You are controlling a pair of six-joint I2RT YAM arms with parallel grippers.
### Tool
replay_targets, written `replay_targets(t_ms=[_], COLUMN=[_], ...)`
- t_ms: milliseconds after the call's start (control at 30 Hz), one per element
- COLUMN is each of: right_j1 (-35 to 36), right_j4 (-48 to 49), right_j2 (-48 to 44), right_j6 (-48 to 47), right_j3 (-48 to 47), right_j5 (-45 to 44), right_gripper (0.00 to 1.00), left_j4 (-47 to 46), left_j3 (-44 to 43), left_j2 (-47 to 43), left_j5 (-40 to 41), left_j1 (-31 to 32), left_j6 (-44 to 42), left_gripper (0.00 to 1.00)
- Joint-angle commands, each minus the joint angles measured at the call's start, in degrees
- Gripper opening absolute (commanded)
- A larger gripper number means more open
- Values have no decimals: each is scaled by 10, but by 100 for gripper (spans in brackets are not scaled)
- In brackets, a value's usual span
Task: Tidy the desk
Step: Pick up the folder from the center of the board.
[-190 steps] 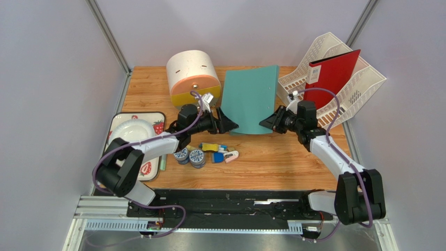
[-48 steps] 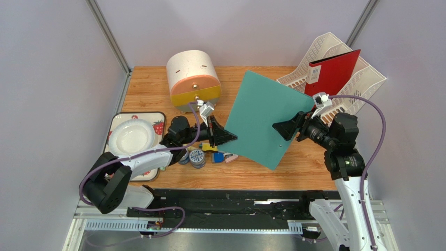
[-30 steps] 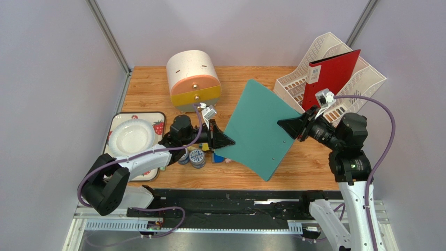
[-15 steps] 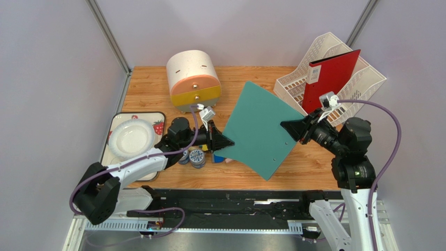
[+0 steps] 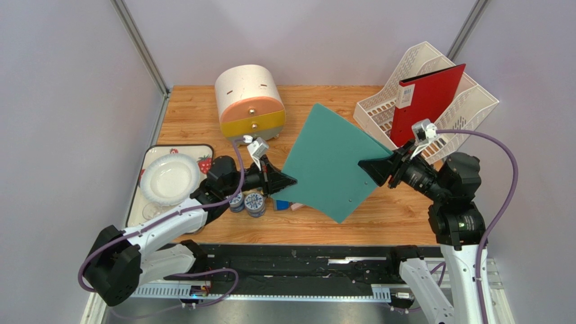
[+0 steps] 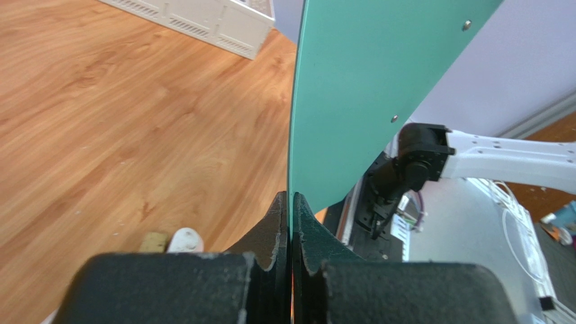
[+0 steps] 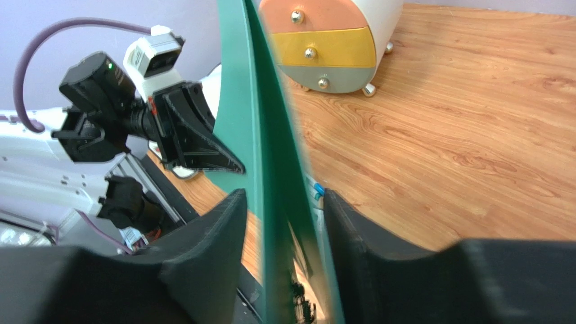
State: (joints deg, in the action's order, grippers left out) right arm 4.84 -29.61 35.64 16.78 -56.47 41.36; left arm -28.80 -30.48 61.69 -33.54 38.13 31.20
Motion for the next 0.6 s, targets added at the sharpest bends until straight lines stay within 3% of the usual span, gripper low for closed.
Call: replay_targets(t_ms=[0,133,200,300,400,567], right_j1=[2,2,1,1,1,1], right_j4=[4,3,3,-1,-7,-18], right_j2=[-4,-5,-2,2,5,-9], right_j6=[-5,-8,-10,-12,-16,-16], right_j3=[-4,-2,-2,-2,-3,-12], right_j5=[46,47,50,54,45,-4], right_gripper=[51,53,45,18,3,0], left_j4=[-7,-13,-13,-13,-12,6], left_j3=[-18,-20,-21,-22,-23,-24], left_j2=[8,15,16,17,15,12], left_j5=[40,37,37,36,36,58], left_j1=[-10,-10,-10,-10,-10,-10], left_j6=[-13,-9,-9,-8,-10,-11], left_gripper=[0,0,0,0,0,5])
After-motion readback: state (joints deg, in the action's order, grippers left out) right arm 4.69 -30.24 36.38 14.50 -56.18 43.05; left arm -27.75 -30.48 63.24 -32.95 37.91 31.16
